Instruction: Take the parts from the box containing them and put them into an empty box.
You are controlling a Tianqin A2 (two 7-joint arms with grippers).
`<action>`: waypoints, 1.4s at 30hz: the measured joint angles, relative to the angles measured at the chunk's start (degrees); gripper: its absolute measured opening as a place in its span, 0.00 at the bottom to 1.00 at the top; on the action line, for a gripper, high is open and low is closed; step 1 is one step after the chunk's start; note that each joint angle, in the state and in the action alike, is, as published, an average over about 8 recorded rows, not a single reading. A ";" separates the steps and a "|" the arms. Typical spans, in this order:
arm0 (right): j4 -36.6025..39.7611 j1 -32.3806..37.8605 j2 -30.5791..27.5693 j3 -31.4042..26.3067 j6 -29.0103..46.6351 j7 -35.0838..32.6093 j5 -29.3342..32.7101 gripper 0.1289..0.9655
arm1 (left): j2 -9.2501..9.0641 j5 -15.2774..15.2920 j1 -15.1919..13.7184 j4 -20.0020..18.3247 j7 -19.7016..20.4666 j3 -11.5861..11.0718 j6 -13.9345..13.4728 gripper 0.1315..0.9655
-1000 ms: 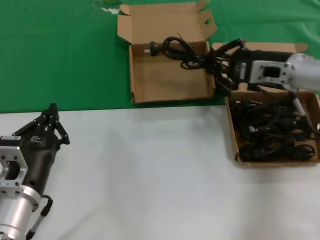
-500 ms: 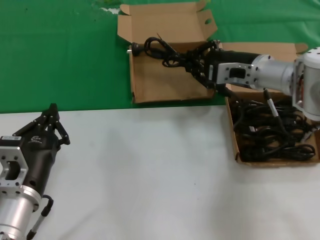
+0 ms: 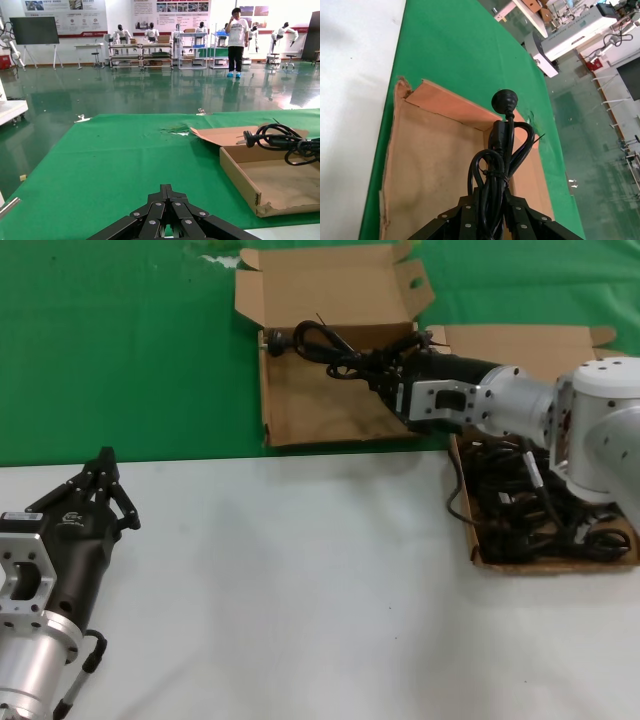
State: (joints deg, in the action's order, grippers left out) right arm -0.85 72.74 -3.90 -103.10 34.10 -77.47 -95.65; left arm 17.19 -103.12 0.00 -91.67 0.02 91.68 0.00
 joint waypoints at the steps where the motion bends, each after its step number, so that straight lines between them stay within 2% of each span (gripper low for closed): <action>1: 0.04 -0.14 0.14 0.13 -0.24 -0.18 -0.03 0.11 | 0.00 0.00 0.00 0.00 0.00 0.00 0.00 0.01; 11: 0.18 -1.12 0.94 0.91 -1.79 -1.47 0.15 0.13 | 0.00 0.00 0.00 0.00 0.00 0.00 0.00 0.01; 20: 0.17 -1.13 0.91 2.07 -2.44 -3.11 -0.36 0.22 | 0.00 0.00 0.00 0.00 0.00 0.00 0.00 0.01; 29: 0.02 0.07 0.04 4.65 -1.47 -4.72 -2.46 0.40 | 0.00 0.00 0.00 0.00 0.00 0.00 0.00 0.01; 37: -0.23 1.17 -0.91 6.69 0.08 -6.22 -4.17 0.64 | 0.00 0.00 0.00 0.00 0.00 0.00 0.00 0.01; 42: -0.56 1.67 -1.52 7.61 1.58 -6.85 -4.93 0.74 | 0.00 0.00 0.00 0.00 0.00 0.00 0.00 0.01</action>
State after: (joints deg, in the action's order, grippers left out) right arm -1.41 74.41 -5.42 -95.49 35.68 -84.33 -100.59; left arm 17.19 -103.12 0.00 -91.67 0.02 91.68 0.00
